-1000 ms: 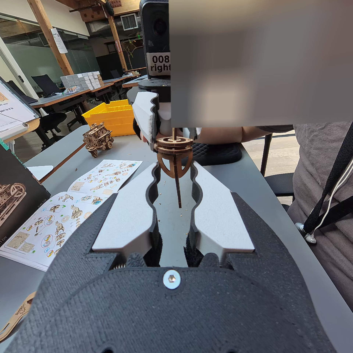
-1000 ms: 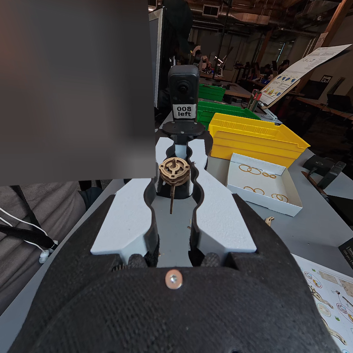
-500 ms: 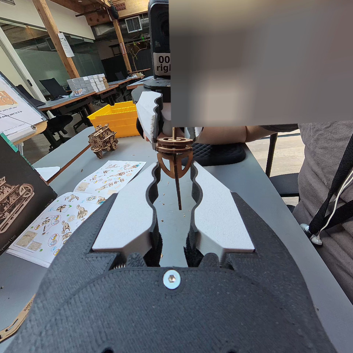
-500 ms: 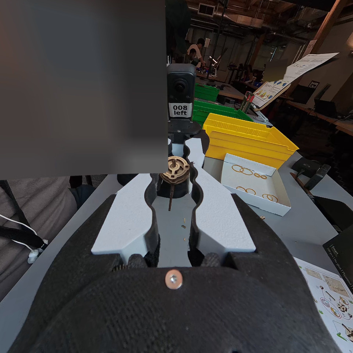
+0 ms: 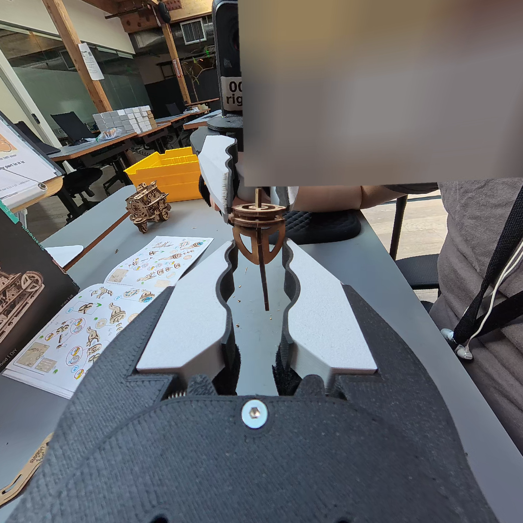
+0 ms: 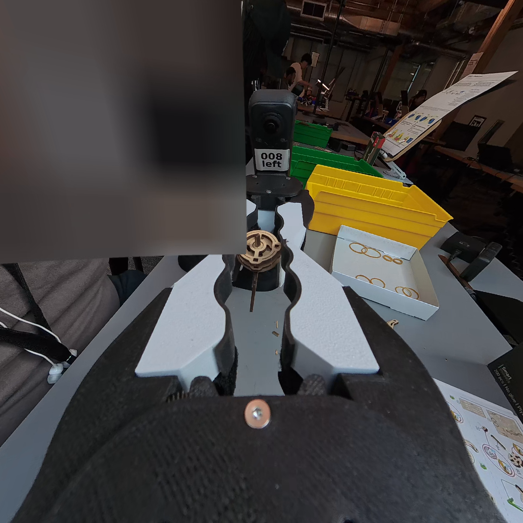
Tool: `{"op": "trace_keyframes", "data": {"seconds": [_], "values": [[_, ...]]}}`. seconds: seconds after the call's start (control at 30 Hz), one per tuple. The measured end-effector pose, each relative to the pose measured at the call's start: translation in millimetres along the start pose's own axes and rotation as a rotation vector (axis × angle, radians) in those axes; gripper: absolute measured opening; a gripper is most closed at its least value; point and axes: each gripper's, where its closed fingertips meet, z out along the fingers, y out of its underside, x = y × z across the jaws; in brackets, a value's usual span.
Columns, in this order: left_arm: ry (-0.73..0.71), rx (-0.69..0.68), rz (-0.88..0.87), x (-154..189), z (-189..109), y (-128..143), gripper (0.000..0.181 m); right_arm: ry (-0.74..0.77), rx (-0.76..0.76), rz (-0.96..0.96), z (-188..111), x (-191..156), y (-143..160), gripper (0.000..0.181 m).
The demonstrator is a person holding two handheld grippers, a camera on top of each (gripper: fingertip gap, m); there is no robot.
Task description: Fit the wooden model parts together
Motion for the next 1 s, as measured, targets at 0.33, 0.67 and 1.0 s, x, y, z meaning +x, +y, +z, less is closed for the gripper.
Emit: {"op": "trace_keyframes", "data": {"seconds": [0.33,0.67,1.0], "values": [[0.014,-0.005,-0.033,-1,1,2,0.029,0.011,0.002,-0.031,1,0,1,0.037],[-0.019,-0.188,-0.155,-15,7,39,0.029,-0.021,-0.067,0.008,-21,21,31,0.047],[-0.111,-0.536,-0.100,-28,0,99,0.029,-0.078,-0.287,0.048,-20,22,99,0.043]]}}
